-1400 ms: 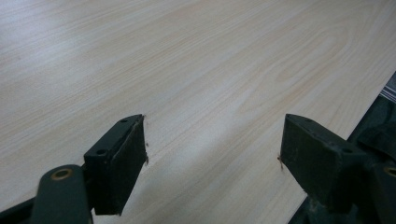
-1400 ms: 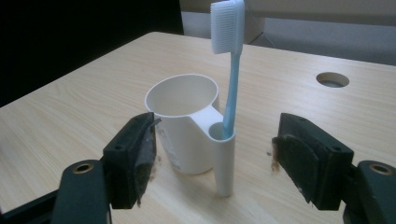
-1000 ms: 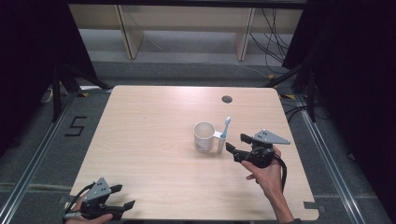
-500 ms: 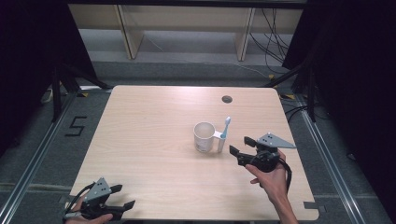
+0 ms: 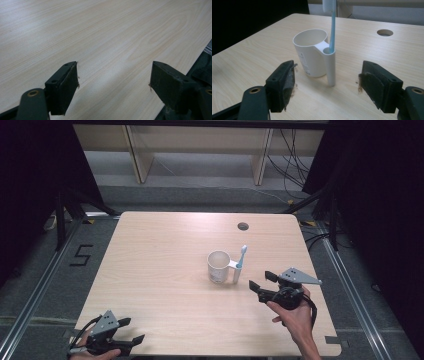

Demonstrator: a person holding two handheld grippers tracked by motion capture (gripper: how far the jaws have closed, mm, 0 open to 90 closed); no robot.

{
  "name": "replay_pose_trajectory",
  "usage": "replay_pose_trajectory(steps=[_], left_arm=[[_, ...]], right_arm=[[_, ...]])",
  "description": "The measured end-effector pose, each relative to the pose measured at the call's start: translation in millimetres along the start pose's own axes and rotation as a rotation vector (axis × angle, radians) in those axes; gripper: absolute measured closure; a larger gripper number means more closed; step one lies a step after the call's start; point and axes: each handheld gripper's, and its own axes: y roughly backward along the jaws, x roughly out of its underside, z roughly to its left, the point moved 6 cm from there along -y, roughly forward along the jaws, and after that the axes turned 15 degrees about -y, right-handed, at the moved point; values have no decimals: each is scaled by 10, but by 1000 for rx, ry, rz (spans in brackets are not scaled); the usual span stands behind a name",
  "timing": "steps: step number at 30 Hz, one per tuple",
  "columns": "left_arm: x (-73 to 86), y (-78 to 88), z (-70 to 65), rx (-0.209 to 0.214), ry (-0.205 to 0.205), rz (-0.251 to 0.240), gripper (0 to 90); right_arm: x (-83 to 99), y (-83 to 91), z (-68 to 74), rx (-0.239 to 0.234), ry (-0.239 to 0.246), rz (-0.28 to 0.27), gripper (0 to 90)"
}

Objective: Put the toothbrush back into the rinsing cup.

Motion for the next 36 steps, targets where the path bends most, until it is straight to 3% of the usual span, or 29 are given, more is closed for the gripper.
replay_pose_trajectory(steps=[4,5,7,8,9,11,12,14,15,16,18,19,21,22,23,24,25,26,27,28,29,30,31,32,33,34,35,36], left_arm=[[-3,-1,-1,-7,2,-6,218],[-3,0,0,-7,2,-6,218],[-2,0,0,-7,2,-5,218],[-3,0,-1,-7,2,-6,218],[-3,-1,-1,-7,2,-6,218],[-1,-2,-1,-7,-1,-8,218],[-2,-2,-1,-7,-1,-8,218],[-2,-1,0,-7,-1,-9,218],[-2,-1,-1,-7,0,-9,218],[-2,-1,-1,-7,-1,-9,218],[12,15,13,-1,-27,12,218],[10,12,10,-2,-24,8,218],[3,5,3,-5,-11,-3,218],[7,10,7,-3,-17,4,218],[13,16,13,-1,-28,12,218],[12,16,13,-1,-28,12,218],[7,10,7,-3,-19,4,218],[-5,-1,-4,-8,0,-12,218],[13,17,13,-1,-29,12,218],[11,16,11,-2,-27,11,218],[-4,-2,-4,-8,0,-12,218],[-3,0,-3,-7,-2,-10,218],[-3,-2,-4,-7,-1,-10,218],[-3,-2,-6,-7,0,-10,218],[-6,-6,-9,-8,5,-15,218],[-1,-2,-4,-6,-2,-9,218],[-2,-3,-4,-7,-1,-9,218],[-1,-2,-4,-7,-1,-9,218]], right_arm=[[28,31,11,-3,2,9,286],[45,38,34,-10,-23,15,286],[43,50,11,0,16,8,286],[66,56,42,-10,-20,17,286],[68,59,29,-12,2,19,286],[95,67,52,-12,-17,23,286],[99,70,37,-14,7,21,286],[133,88,57,-8,-21,44,286],[123,76,32,-10,13,25,286],[142,74,49,-16,-12,27,286],[147,86,19,-2,23,26,286],[179,102,51,-3,-25,52,286],[177,91,36,-17,4,36,286],[198,101,59,-17,-28,46,286],[187,103,27,-6,15,34,286],[195,103,34,-8,7,34,286],[221,112,66,-16,-32,47,286],[220,116,41,-17,2,48,286],[227,118,44,-15,-1,43,286],[238,122,43,-14,-1,46,286],[247,119,42,-16,1,44,286],[273,131,70,-15,-43,56,286],[267,127,40,-15,-2,48,286],[292,145,48,-2,-23,66,286],[287,137,27,-5,9,54,286],[304,136,40,-10,-9,52,286],[312,134,20,-5,11,56,286],[329,131,27,-7,1,59,286]])
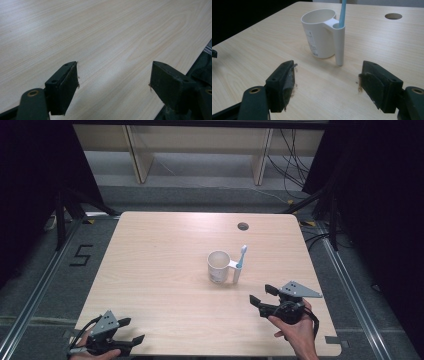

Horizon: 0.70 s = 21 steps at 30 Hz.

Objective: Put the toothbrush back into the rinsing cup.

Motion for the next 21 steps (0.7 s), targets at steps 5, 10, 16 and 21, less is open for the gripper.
replay_pose_trajectory(steps=[5,10,16,21], left_arm=[[1,1,2,0,0,-1,218],[0,7,2,-1,-4,-1,218],[-2,8,-5,0,2,2,218],[0,11,-4,-1,3,2,218]], right_arm=[[48,14,-1,-2,-3,10,286],[100,27,4,-2,-12,23,285],[171,34,16,-3,-45,38,285],[204,52,-17,10,-4,37,278]])
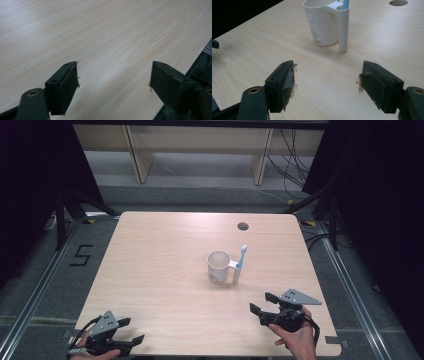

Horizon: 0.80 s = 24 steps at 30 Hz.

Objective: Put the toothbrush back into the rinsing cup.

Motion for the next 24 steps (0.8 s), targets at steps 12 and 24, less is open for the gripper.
replay_pose_trajectory(steps=[12,24], left_arm=[[2,0,1,-1,-6,2,218],[-3,-7,-11,6,8,-9,218]], right_arm=[[172,8,-14,-4,-19,51,253],[345,35,-21,12,-35,108,245]])
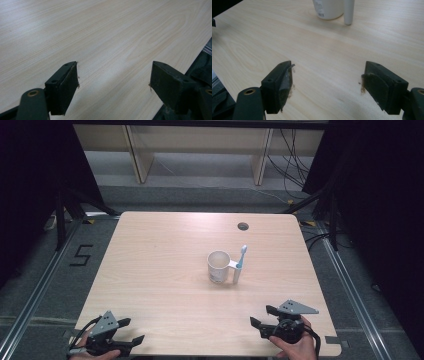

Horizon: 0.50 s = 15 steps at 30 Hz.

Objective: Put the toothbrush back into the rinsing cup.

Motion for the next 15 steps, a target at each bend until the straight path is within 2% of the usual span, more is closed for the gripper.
replay_pose_trajectory(steps=[1,2,3,4,5,7,8,9,11,12,13,14,15], left_arm=[[7,5,8,2,-14,8,218],[5,0,6,2,-12,2,218],[8,11,6,1,-13,20,218],[5,-1,3,-5,-9,3,218],[3,-3,0,-5,-4,0,218],[3,-3,-1,-6,-5,1,218],[2,-2,-1,-5,-5,0,218],[6,1,4,-1,-13,4,218],[19,14,16,0,-33,24,218],[22,19,17,8,-37,32,218],[21,17,17,2,-38,29,218],[3,-1,0,-5,-9,2,218],[6,1,7,1,-16,4,218]], right_arm=[[10,8,-15,15,20,7,244],[36,4,15,2,-17,14,243],[38,-3,-14,5,21,16,242],[64,16,5,7,-5,35,242],[70,5,-12,10,13,33,242],[97,16,-1,-5,-1,50,241],[114,34,-2,17,-5,55,241],[121,30,-1,5,-3,52,240],[161,25,12,20,-29,73,241],[165,30,-12,28,1,73,241],[171,42,-13,27,11,75,240],[192,41,13,22,-21,79,240],[190,45,-17,27,16,81,240]])
